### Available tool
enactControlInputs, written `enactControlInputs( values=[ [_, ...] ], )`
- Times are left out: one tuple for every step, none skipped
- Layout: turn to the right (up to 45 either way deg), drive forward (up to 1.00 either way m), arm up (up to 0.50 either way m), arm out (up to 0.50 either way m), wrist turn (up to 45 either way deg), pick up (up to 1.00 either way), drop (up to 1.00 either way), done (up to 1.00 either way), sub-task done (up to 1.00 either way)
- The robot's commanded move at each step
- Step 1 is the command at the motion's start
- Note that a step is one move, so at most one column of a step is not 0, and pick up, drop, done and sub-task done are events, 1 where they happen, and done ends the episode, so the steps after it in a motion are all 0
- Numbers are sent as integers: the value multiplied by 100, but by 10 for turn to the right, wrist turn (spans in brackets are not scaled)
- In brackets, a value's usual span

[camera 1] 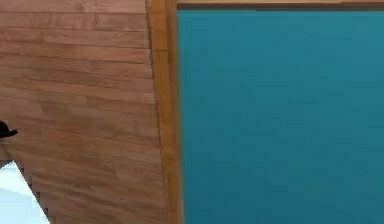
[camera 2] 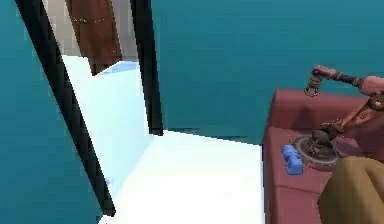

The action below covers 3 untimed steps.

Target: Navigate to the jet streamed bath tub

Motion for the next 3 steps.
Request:
enactControlInputs(
  values=[
    [450,0,0,0,0,0,0,0,0],
    [390,0,0,0,0,0,0,0,0],
    [0,90,0,0,0,0,0,0,0]
  ],
)
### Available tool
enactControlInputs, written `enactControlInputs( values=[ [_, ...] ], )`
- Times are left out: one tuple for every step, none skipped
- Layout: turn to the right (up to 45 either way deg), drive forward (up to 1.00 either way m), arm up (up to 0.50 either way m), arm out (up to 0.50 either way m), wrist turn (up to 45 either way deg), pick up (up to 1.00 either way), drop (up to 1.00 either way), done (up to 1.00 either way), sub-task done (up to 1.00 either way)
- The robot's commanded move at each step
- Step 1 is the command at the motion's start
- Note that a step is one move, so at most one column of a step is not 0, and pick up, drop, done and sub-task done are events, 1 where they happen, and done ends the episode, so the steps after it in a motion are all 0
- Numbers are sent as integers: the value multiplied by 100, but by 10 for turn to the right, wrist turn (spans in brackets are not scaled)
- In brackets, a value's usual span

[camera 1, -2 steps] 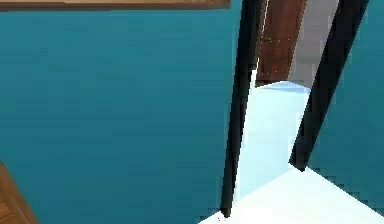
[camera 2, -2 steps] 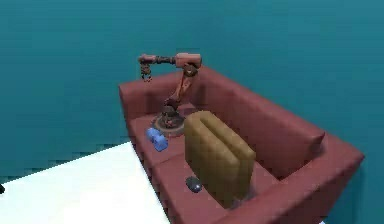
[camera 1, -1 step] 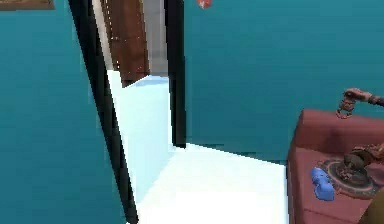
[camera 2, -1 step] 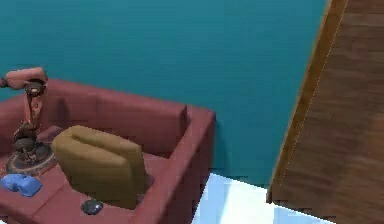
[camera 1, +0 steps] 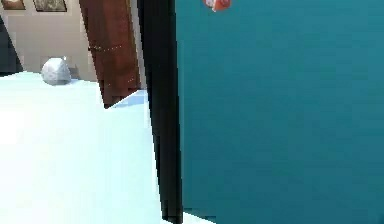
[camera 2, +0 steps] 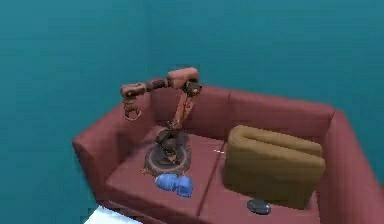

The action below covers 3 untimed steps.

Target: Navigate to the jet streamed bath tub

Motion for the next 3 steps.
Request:
enactControlInputs(
  values=[
    [390,0,0,0,0,0,0,0,0],
    [0,5,0,0,0,0,0,0,0],
    [-450,0,0,0,0,0,0,0,0]
  ],
)
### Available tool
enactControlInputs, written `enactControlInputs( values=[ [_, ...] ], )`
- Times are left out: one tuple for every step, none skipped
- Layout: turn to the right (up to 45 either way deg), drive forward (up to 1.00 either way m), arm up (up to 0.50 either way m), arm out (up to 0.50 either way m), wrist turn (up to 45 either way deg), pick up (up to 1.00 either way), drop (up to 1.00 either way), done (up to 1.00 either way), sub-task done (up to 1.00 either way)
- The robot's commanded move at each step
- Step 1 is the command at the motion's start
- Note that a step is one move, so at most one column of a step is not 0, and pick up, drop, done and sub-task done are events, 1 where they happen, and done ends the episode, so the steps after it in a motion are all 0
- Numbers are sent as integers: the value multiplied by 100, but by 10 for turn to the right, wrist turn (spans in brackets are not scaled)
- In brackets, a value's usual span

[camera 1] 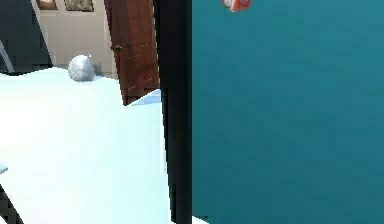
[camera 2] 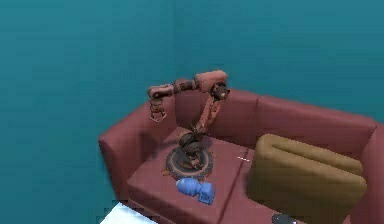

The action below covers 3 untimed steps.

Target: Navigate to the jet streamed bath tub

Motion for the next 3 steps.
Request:
enactControlInputs(
  values=[
    [-150,0,0,0,0,0,0,0,0],
    [-30,0,0,0,0,0,0,0,0],
    [0,40,0,0,0,0,0,0,0]
  ],
)
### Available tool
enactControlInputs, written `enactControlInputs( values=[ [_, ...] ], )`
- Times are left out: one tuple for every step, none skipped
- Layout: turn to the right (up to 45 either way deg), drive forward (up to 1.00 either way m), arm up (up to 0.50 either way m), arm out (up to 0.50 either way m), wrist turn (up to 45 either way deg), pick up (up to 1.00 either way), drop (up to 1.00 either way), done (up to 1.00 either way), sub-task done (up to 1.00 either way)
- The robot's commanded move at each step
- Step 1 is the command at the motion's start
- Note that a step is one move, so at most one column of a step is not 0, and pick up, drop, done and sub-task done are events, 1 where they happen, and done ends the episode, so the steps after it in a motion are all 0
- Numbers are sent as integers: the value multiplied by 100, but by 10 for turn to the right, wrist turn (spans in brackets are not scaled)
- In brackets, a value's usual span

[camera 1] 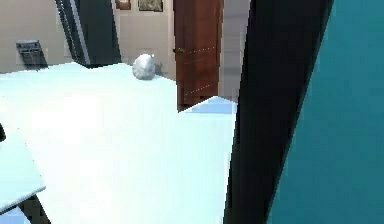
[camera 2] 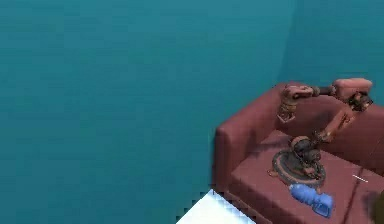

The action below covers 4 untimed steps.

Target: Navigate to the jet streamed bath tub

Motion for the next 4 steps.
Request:
enactControlInputs(
  values=[
    [-420,0,0,0,0,0,0,0,0],
    [0,45,0,0,0,0,0,0,0],
    [270,0,0,0,0,0,0,0,0],
    [0,100,0,0,0,0,0,0,0]
  ],
)
